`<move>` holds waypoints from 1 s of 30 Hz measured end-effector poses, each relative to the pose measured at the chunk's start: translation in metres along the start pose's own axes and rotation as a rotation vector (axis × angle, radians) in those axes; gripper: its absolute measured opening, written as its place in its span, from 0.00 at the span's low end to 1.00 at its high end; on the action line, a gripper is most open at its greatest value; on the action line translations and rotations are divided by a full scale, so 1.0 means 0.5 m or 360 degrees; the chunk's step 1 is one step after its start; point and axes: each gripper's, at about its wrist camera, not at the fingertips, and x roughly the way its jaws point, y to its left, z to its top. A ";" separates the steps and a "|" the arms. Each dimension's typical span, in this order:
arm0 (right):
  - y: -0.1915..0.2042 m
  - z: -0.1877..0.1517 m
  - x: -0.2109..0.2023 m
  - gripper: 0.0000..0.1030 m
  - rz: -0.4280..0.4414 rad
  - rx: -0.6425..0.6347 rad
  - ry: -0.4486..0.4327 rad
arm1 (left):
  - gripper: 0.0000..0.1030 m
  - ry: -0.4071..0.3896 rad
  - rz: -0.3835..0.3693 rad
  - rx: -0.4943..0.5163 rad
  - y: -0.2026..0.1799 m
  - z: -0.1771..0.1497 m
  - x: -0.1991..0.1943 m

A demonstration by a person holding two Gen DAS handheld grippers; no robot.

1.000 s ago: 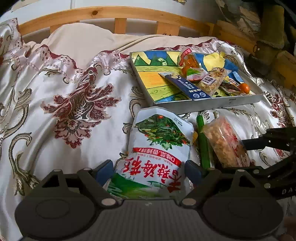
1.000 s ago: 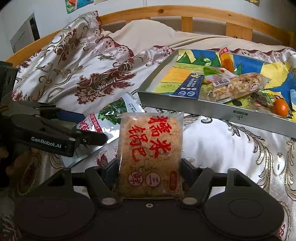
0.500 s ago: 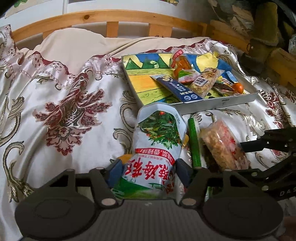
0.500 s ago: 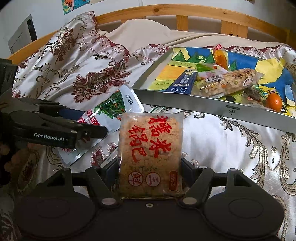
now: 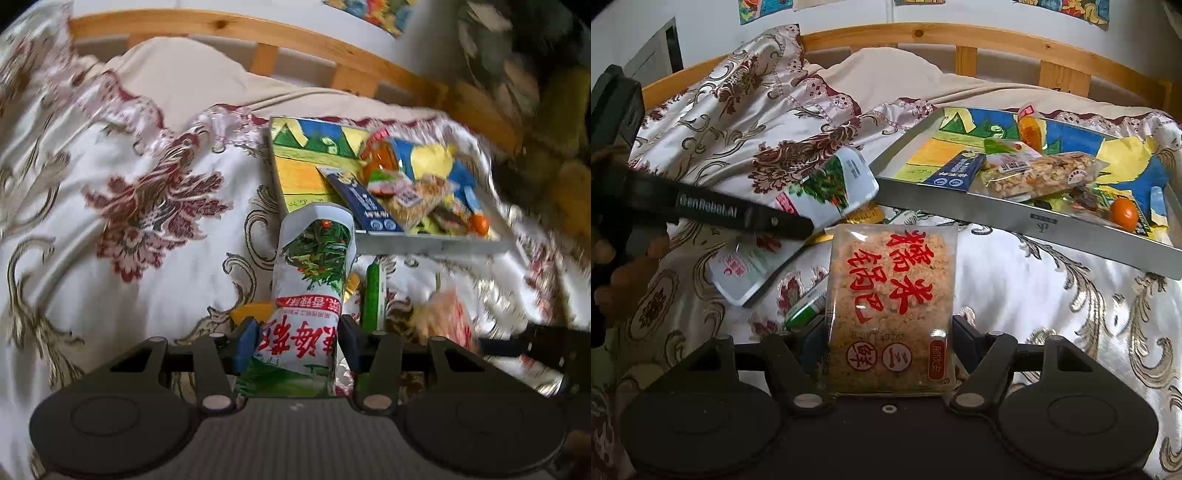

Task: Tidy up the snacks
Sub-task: 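Close the left tool on the white-green packet while the right tool lifts the rice cake packet, then carry both packets over the dinosaur tray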

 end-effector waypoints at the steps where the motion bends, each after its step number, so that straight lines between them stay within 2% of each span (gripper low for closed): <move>1: -0.002 -0.004 -0.005 0.70 -0.0003 -0.0004 -0.0007 | 0.51 -0.0005 -0.0013 -0.0053 0.004 0.000 -0.003; 6: -0.015 -0.013 -0.022 0.70 -0.0005 0.0034 -0.0047 | 0.51 -0.0076 -0.0058 -0.0182 0.008 -0.001 -0.034; 13: -0.041 -0.006 -0.040 0.70 -0.0016 0.0072 -0.0125 | 0.51 -0.0118 -0.0089 -0.0191 -0.017 0.007 -0.058; 17: -0.066 0.022 -0.052 0.70 -0.0017 0.0116 -0.0201 | 0.51 -0.0141 -0.0064 -0.0148 -0.037 0.033 -0.057; 25: -0.150 0.131 -0.058 0.70 -0.0102 0.0050 -0.0389 | 0.51 -0.0299 -0.0107 -0.0191 -0.068 0.164 -0.005; 30: -0.222 0.212 -0.022 0.70 -0.0181 0.0030 -0.0419 | 0.51 -0.0346 -0.0064 -0.0169 -0.089 0.248 0.059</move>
